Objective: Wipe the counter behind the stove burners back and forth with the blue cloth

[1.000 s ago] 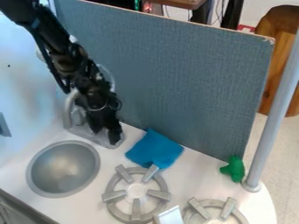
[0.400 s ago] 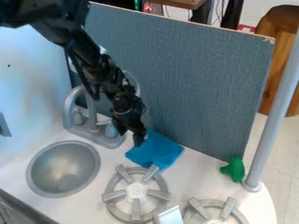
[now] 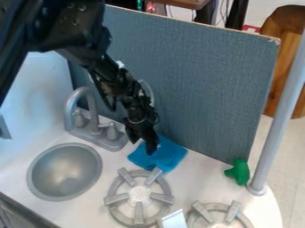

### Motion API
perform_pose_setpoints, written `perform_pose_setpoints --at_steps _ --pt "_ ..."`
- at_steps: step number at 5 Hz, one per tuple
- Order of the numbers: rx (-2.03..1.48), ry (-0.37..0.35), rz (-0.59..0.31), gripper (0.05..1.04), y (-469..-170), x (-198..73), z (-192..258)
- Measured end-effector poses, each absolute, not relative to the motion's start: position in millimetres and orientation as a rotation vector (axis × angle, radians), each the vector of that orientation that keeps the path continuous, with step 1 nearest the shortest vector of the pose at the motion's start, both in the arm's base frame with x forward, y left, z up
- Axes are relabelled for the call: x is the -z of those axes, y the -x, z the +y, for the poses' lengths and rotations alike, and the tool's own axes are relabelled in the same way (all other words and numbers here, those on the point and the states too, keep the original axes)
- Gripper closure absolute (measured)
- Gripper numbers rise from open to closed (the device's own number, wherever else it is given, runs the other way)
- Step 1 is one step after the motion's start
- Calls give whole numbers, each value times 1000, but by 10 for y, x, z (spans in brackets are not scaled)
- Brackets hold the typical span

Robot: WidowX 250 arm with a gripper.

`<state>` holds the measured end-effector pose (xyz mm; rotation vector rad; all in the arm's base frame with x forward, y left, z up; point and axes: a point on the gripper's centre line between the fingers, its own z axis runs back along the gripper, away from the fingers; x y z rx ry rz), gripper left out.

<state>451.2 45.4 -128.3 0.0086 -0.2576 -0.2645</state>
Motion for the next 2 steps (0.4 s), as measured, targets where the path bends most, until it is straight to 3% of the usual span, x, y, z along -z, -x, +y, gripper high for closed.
perform_pose_setpoints --at_steps 2 --pt "271 9 -261 75 -4611 1395 371"
